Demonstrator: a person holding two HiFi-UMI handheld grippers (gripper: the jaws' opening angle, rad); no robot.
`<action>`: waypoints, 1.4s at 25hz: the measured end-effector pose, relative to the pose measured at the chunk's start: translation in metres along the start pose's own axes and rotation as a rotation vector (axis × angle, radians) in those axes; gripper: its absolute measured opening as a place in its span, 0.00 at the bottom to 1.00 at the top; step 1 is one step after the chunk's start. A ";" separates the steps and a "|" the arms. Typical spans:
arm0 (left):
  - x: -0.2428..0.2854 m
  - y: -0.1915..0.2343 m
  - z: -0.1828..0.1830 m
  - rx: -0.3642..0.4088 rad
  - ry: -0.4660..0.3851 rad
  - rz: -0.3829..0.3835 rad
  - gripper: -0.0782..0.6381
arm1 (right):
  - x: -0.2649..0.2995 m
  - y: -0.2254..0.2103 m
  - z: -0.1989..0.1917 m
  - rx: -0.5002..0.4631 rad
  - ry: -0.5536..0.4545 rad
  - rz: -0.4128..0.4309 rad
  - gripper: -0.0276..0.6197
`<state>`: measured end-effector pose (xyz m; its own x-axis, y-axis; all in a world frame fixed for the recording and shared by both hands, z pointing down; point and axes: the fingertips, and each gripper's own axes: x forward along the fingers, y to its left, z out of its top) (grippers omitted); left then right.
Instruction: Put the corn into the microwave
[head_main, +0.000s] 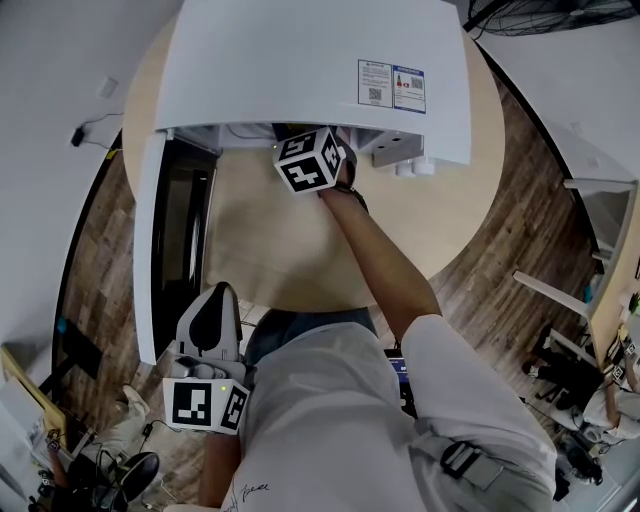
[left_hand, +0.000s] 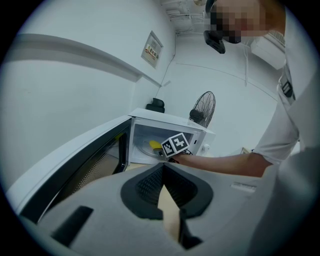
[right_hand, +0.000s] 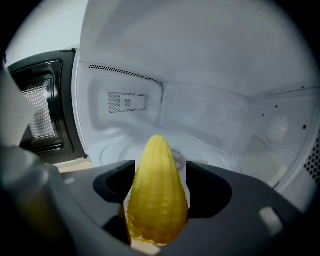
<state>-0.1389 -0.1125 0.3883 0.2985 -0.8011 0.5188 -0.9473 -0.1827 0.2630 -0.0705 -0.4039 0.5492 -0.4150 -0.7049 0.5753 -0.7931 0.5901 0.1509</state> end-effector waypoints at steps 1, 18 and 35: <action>0.000 0.000 0.000 0.000 -0.001 0.000 0.10 | 0.000 0.001 0.000 -0.002 -0.001 0.002 0.54; -0.010 -0.006 0.006 0.009 -0.040 -0.013 0.10 | -0.021 -0.002 0.010 0.025 -0.037 -0.031 0.54; -0.025 -0.018 0.012 0.019 -0.085 -0.040 0.10 | -0.050 0.001 0.014 0.051 -0.048 -0.036 0.54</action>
<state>-0.1305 -0.0963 0.3613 0.3262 -0.8383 0.4369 -0.9370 -0.2258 0.2664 -0.0565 -0.3737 0.5097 -0.4061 -0.7440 0.5306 -0.8289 0.5444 0.1289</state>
